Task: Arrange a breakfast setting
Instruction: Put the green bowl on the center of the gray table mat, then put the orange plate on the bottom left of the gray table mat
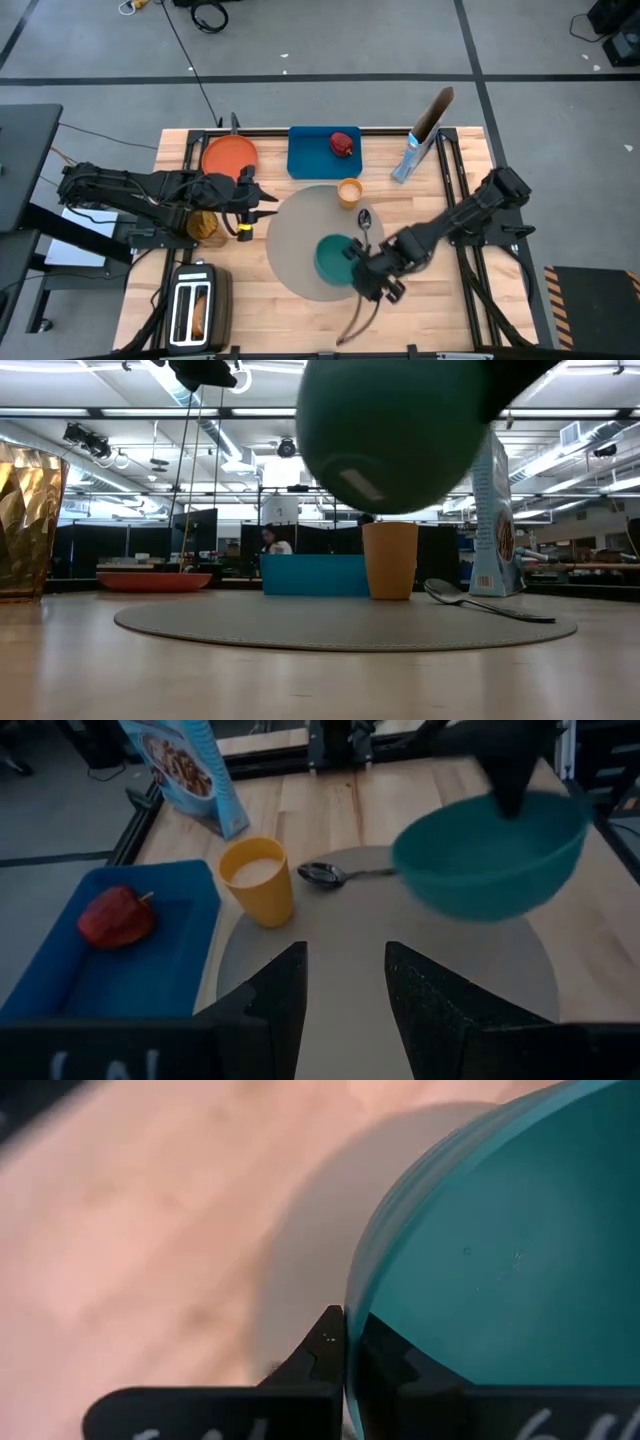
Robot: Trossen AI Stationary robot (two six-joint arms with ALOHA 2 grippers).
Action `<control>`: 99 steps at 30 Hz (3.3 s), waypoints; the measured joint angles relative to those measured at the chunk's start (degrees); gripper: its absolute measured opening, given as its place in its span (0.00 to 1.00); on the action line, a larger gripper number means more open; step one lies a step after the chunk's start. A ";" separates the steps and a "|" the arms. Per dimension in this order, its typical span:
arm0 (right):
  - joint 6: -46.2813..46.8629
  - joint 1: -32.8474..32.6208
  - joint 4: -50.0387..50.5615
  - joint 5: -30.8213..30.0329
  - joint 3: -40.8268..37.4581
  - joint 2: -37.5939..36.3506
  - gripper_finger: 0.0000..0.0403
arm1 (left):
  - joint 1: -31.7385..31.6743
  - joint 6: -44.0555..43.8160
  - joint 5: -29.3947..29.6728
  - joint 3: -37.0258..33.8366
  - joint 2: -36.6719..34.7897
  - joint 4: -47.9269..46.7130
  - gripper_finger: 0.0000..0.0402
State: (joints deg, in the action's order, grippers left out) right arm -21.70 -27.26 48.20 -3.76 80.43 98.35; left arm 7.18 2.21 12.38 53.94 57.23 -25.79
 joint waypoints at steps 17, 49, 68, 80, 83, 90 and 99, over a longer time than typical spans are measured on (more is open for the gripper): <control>-18.52 10.52 6.98 -2.45 7.21 9.47 0.03 | -1.94 2.96 0.02 -0.01 0.00 1.90 0.36; -15.60 12.52 11.04 -4.10 9.35 15.93 0.08 | -2.45 2.99 -0.02 -0.01 0.26 1.75 0.36; -13.70 12.33 10.57 -2.13 9.35 15.92 0.12 | -2.45 3.00 -0.02 -0.01 0.26 1.75 0.36; -10.81 10.57 10.59 -2.37 9.35 15.20 0.21 | -2.45 3.02 -0.02 -0.01 0.26 1.75 0.36; -10.46 9.76 10.61 -3.16 9.35 13.77 0.22 | -2.45 3.03 -0.02 0.00 0.26 1.78 0.36; -3.37 8.93 10.58 -9.97 9.35 6.57 0.22 | -2.45 2.72 -0.05 0.01 0.26 1.67 0.36; 9.67 11.90 11.59 -8.48 8.73 -4.40 0.21 | -2.45 0.14 -3.27 -0.01 0.24 -0.92 0.36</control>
State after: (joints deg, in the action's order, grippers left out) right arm -12.03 -15.35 59.79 -12.24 89.16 93.95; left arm 4.73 2.36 9.11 53.93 57.47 -26.71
